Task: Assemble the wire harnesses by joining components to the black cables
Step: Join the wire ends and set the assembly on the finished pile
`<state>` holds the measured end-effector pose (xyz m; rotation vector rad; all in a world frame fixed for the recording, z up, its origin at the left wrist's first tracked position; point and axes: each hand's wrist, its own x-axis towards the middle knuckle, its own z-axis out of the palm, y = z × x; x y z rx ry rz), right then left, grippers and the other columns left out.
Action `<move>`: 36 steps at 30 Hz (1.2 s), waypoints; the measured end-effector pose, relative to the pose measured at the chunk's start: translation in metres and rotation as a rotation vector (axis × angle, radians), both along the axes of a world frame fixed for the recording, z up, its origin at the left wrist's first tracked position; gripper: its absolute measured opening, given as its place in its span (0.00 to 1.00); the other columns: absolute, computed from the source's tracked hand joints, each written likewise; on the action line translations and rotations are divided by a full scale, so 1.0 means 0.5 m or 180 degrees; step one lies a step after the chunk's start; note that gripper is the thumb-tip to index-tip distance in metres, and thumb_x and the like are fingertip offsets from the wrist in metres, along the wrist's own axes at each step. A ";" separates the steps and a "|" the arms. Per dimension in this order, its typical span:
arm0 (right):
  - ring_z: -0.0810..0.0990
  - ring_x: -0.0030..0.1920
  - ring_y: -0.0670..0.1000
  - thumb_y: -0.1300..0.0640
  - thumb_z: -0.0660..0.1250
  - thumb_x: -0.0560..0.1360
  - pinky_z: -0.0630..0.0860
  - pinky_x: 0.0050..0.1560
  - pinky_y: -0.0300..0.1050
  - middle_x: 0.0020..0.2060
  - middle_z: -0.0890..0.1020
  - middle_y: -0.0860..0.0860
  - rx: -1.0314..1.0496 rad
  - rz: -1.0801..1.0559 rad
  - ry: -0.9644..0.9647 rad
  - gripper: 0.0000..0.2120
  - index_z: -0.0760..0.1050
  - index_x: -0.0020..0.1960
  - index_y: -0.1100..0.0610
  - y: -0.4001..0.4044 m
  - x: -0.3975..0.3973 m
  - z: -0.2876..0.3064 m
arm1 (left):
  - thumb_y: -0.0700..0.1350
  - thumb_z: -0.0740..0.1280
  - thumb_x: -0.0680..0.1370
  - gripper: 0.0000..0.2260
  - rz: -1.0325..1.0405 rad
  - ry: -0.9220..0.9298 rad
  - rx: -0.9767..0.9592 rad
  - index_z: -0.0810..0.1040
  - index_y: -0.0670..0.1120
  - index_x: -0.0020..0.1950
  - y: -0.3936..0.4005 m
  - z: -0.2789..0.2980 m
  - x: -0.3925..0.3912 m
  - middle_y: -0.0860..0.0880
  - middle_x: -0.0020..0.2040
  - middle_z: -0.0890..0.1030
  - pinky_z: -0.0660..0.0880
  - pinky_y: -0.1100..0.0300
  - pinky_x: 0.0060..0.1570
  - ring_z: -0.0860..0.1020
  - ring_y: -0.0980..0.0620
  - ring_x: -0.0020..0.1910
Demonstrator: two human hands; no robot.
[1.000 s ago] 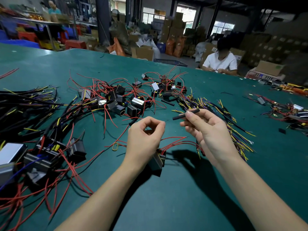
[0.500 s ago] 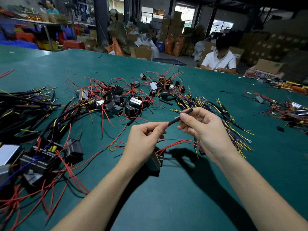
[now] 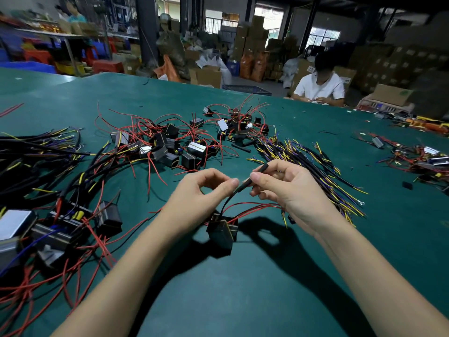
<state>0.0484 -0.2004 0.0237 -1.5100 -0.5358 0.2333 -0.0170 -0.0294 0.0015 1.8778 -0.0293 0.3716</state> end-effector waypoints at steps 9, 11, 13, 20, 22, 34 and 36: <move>0.80 0.32 0.44 0.62 0.71 0.72 0.73 0.34 0.32 0.33 0.83 0.49 -0.0543 0.0185 -0.0091 0.03 0.77 0.42 0.59 0.006 -0.004 -0.001 | 0.46 0.75 0.70 0.03 -0.0576 0.0663 0.0279 0.83 0.50 0.38 0.047 0.010 -0.007 0.51 0.36 0.84 0.73 0.68 0.40 0.77 0.60 0.35; 0.79 0.32 0.44 0.64 0.71 0.72 0.73 0.35 0.31 0.33 0.83 0.50 -0.0732 0.0329 -0.0133 0.03 0.77 0.42 0.60 0.011 -0.009 -0.006 | 0.50 0.75 0.65 0.10 -0.0709 0.0701 0.0184 0.82 0.48 0.41 0.047 0.009 -0.008 0.50 0.35 0.83 0.74 0.64 0.39 0.77 0.57 0.35; 0.79 0.34 0.45 0.66 0.71 0.71 0.74 0.38 0.33 0.34 0.83 0.51 -0.0803 0.0492 -0.0170 0.03 0.78 0.42 0.62 0.018 -0.015 -0.011 | 0.52 0.75 0.61 0.15 -0.0767 0.0744 0.0231 0.81 0.46 0.43 0.049 0.007 -0.008 0.44 0.38 0.84 0.74 0.58 0.42 0.78 0.53 0.37; 0.73 0.34 0.48 0.60 0.75 0.69 0.67 0.38 0.43 0.33 0.80 0.55 -0.1186 0.0370 -0.0508 0.06 0.79 0.37 0.61 0.018 -0.024 -0.011 | 0.56 0.77 0.61 0.18 -0.0671 0.0410 0.0447 0.81 0.57 0.49 0.048 0.008 -0.008 0.51 0.45 0.83 0.75 0.63 0.43 0.80 0.57 0.43; 0.71 0.32 0.45 0.59 0.75 0.69 0.65 0.35 0.40 0.31 0.78 0.53 -0.1278 0.0264 -0.0598 0.08 0.79 0.36 0.62 0.012 -0.023 -0.012 | 0.55 0.77 0.65 0.16 -0.0875 0.0360 0.0405 0.81 0.59 0.52 0.039 0.010 -0.009 0.54 0.48 0.82 0.76 0.63 0.47 0.80 0.56 0.47; 0.80 0.36 0.43 0.57 0.76 0.67 0.75 0.38 0.33 0.38 0.85 0.50 -0.1239 0.0001 -0.0927 0.08 0.82 0.45 0.52 -0.041 -0.019 0.030 | 0.39 0.72 0.73 0.04 -0.0158 -0.0505 0.0016 0.83 0.47 0.42 -0.036 0.004 -0.004 0.57 0.32 0.80 0.66 0.72 0.30 0.72 0.65 0.26; 0.81 0.37 0.43 0.59 0.75 0.69 0.75 0.40 0.32 0.38 0.85 0.50 -0.1119 0.0000 -0.1017 0.06 0.83 0.46 0.52 -0.043 -0.025 0.024 | 0.39 0.72 0.73 0.02 -0.0199 -0.0525 0.0035 0.83 0.45 0.42 -0.047 0.000 -0.005 0.55 0.33 0.81 0.68 0.70 0.32 0.73 0.65 0.29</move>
